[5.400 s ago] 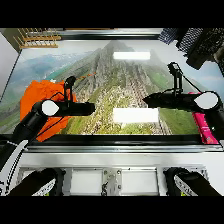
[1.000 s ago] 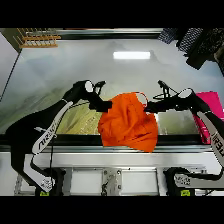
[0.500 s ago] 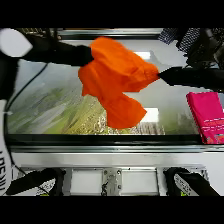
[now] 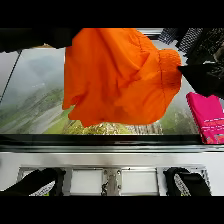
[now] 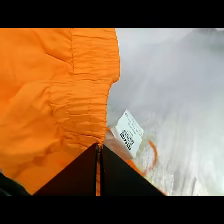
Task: Fold the clothes and pants, and hang the long-sleeved shirts on hangers.
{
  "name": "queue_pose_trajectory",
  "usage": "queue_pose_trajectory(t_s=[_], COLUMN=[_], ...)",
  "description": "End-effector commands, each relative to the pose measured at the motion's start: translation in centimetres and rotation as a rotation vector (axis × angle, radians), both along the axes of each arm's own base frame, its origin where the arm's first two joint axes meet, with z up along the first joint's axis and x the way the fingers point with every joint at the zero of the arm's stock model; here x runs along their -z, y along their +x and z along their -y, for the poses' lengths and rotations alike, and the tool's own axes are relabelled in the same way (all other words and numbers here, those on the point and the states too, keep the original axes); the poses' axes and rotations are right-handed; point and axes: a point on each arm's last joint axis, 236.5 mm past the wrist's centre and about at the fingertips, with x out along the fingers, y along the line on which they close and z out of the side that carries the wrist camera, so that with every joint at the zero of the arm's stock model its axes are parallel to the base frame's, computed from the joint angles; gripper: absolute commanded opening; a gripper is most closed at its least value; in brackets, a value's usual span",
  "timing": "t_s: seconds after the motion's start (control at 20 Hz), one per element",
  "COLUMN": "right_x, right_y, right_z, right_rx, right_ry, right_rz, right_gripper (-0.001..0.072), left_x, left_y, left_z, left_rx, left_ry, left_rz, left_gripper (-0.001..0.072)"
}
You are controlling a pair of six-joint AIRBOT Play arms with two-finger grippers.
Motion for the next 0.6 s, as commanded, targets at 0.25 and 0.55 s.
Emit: queue_pose_trajectory(t_s=[0.25, 0.55], right_x=[11.4, 24.5], right_y=[4.9, 11.8], right_z=[4.8, 13.9], right_rx=[0.192, 0.412], right_ry=[-0.101, -0.342], right_rz=[-0.408, -0.647], right_gripper=[0.0014, 0.0032], left_x=[11.3, 26.3], left_y=[15.0, 20.6], left_z=[4.0, 5.9], left_rx=[-0.125, -0.149], left_ry=[0.069, 0.173], left_rz=[-0.081, -0.338], left_gripper=[0.0007, 0.0651])
